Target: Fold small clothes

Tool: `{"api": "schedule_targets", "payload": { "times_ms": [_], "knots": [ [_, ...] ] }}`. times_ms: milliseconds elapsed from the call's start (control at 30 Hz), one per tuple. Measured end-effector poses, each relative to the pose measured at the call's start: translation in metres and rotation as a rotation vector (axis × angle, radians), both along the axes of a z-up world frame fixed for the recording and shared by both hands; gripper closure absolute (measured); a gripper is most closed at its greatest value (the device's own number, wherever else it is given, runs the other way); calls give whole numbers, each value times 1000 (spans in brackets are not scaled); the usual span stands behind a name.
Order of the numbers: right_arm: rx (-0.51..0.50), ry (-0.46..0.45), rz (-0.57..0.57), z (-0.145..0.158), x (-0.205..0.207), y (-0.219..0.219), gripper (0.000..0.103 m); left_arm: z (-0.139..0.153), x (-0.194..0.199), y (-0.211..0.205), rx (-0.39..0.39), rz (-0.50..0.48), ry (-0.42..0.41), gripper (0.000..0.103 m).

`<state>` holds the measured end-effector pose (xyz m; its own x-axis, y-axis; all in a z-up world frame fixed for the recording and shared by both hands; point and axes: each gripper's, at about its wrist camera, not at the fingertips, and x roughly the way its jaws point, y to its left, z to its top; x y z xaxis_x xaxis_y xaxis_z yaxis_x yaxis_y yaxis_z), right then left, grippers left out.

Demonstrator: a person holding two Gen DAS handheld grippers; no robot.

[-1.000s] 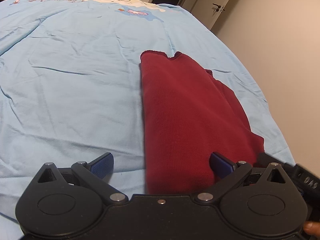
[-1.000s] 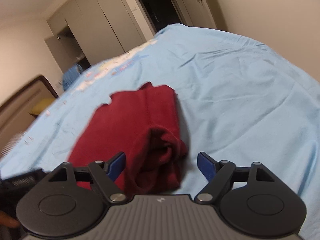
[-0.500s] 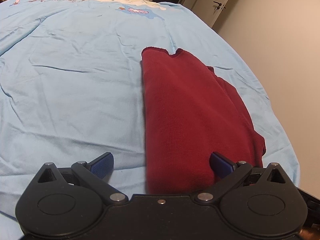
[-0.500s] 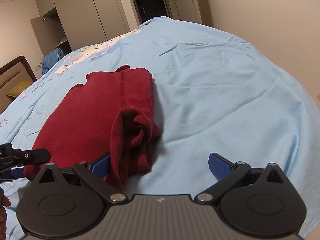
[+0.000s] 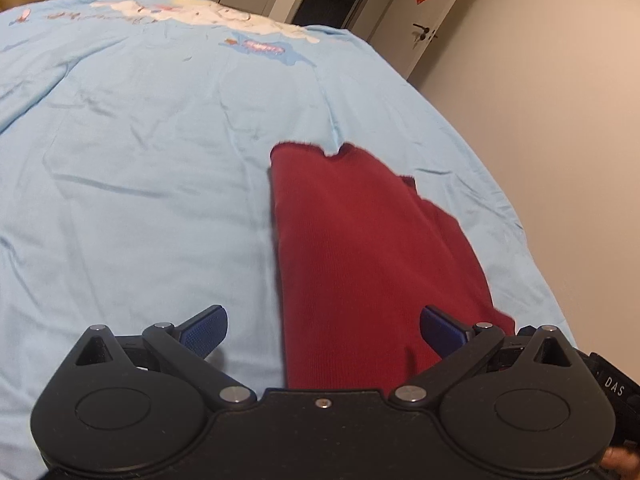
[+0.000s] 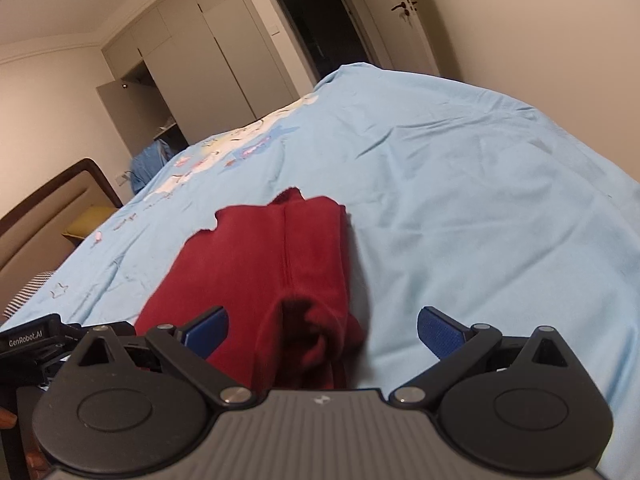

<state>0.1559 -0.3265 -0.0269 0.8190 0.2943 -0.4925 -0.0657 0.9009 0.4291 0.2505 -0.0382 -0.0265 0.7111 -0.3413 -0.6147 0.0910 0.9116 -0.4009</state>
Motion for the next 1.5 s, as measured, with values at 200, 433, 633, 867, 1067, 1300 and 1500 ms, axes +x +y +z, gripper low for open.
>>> {"api": "schedule_targets", "payload": {
  "times_ms": [200,433,633,867,1067,1300,1500],
  "knots": [
    [104,68,33,-18,53,-9,0,-3,35,-2,53,-57,20,1],
    [152,84,55,-27,83,-7,5,-17,59,-1,9,-107,74,1],
    [117,82,84,-28,93,3,37,-17,68,-3,4,-125,79,2],
    [133,72,89,-30,91,8,64,-15,73,-6,-42,-167,86,25],
    [103,38,87,-18,85,14,77,-8,67,-7,-21,-150,56,63],
    [63,-47,127,13,78,32,82,21,59,5,-19,-131,-16,76],
    [109,-99,191,36,95,63,83,56,56,36,29,-71,-85,76]
  ]
}}
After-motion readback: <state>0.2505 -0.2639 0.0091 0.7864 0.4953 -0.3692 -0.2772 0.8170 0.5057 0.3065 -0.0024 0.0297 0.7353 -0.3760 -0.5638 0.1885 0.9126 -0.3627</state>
